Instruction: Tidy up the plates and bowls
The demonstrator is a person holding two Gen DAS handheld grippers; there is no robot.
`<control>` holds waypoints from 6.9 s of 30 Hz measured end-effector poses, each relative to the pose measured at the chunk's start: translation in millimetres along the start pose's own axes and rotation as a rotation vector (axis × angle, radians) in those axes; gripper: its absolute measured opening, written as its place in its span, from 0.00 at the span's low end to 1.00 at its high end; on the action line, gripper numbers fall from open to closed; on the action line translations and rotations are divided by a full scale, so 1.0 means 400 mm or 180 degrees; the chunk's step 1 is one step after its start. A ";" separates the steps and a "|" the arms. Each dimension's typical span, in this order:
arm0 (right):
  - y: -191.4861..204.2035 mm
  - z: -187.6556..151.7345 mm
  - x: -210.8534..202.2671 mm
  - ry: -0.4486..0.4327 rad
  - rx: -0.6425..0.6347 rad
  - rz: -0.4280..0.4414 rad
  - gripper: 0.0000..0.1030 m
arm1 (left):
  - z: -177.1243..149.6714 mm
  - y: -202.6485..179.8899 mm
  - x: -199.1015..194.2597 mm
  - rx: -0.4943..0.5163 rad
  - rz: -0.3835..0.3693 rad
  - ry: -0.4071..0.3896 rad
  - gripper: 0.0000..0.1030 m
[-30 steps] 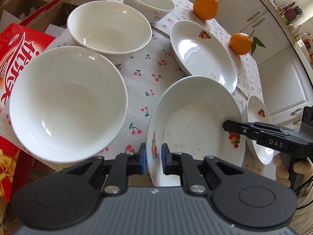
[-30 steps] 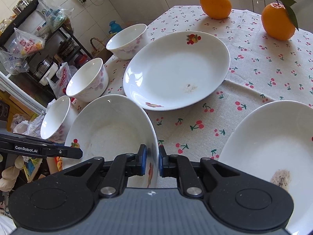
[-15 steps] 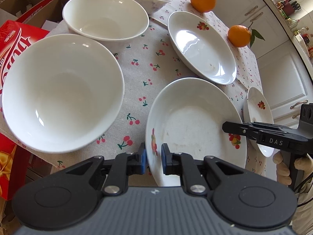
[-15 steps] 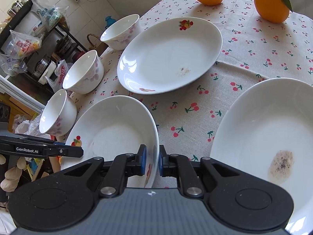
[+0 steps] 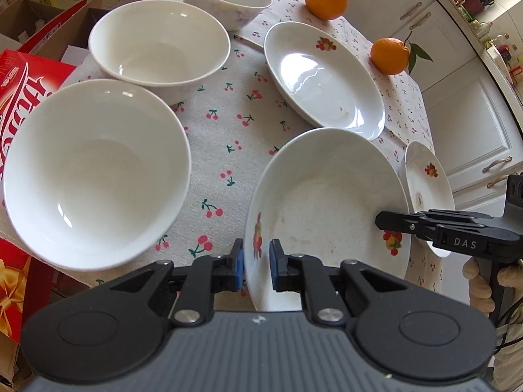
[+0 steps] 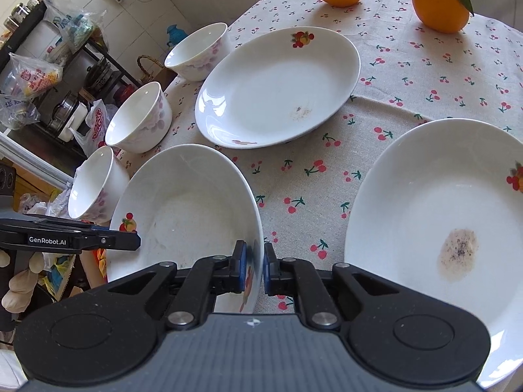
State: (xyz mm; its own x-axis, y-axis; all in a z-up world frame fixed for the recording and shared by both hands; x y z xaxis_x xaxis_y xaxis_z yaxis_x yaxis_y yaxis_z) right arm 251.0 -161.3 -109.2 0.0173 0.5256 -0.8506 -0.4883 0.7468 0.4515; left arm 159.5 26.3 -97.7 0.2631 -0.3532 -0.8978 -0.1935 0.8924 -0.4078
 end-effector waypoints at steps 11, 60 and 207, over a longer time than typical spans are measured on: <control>-0.031 -0.005 -0.073 -0.0202 0.0142 -0.0100 0.12 | 0.045 -0.065 -0.007 0.0197 -0.0056 -0.0038 0.13; -0.415 -0.138 -0.289 -0.0974 0.1358 -0.0544 0.13 | 0.210 -0.515 0.261 0.1283 0.0069 0.0199 0.14; -0.114 0.558 0.133 0.0053 -0.1351 -0.0481 0.31 | 0.197 -0.191 0.171 0.1538 0.0832 -0.1349 0.80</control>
State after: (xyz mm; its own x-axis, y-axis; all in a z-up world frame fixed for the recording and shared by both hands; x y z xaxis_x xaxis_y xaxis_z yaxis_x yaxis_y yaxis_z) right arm 468.8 -76.3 -114.9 0.1036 0.4143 -0.9042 -0.7961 0.5795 0.1743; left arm 266.8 -43.7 -114.8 0.6308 -0.0570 -0.7739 0.1158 0.9930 0.0212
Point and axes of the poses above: each gripper's, at about its wrist camera, not at the fingertips, and x roughly the way its jaws point, y to its left, z to its top, the point moved 7 cm from there along x, roughly the way its jaws point, and after that the axes turned 8 degrees about y, right-handed, at the moved point
